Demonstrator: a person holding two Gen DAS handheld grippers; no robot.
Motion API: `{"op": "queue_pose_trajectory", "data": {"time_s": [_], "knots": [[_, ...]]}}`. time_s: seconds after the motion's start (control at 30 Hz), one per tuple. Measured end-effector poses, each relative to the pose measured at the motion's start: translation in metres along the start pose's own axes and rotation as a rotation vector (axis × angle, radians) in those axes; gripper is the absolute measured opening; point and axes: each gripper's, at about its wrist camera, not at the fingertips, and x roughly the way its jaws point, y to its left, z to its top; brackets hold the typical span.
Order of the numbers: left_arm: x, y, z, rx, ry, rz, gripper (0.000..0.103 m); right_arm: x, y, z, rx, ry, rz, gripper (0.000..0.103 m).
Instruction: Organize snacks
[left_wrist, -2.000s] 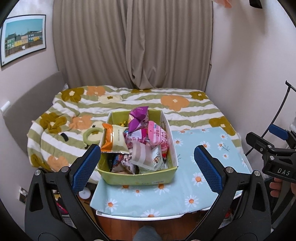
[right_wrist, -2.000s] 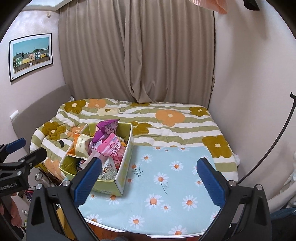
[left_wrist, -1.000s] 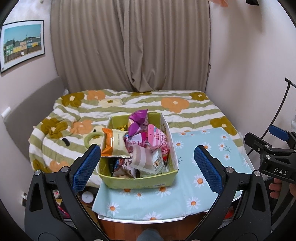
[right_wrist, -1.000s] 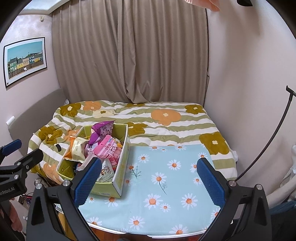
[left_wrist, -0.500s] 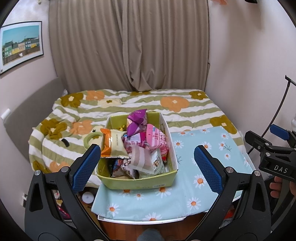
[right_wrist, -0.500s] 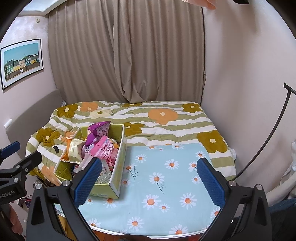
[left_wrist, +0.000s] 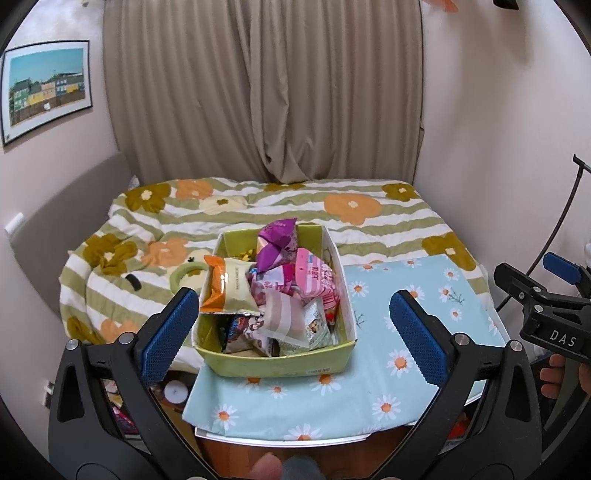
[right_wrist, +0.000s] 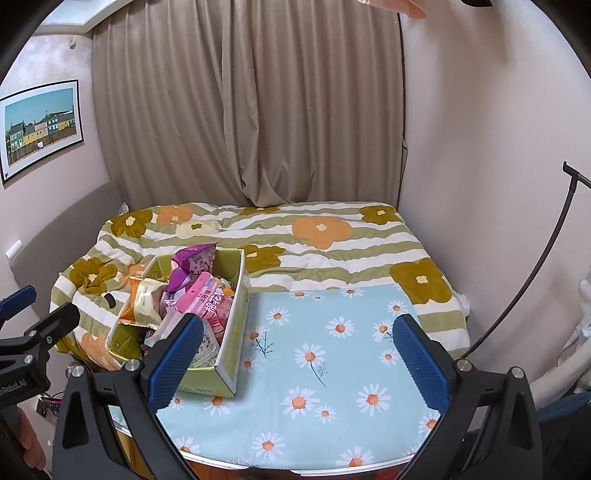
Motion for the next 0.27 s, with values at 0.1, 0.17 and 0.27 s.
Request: {"op": "queue_pose_trajectory", "data": {"time_s": [0.1,0.17,0.27], "knots": [[0.0003,0.0002,-0.0008,-0.003,-0.002,0.0,0.103,0.0,-0.0002,0.0002,-0.001,0.001,0.001,0.102],[-0.0006,-0.0007,-0.001,-0.004,-0.009,0.004,0.103,-0.0008,-0.0004,0.0002,-0.001,-0.002,0.0,0.102],[-0.0034,-0.0028,-0.0009,-0.006,-0.022,0.008,0.103,0.0001,-0.0001,0.0001,0.0,0.0,0.001,0.102]]}}
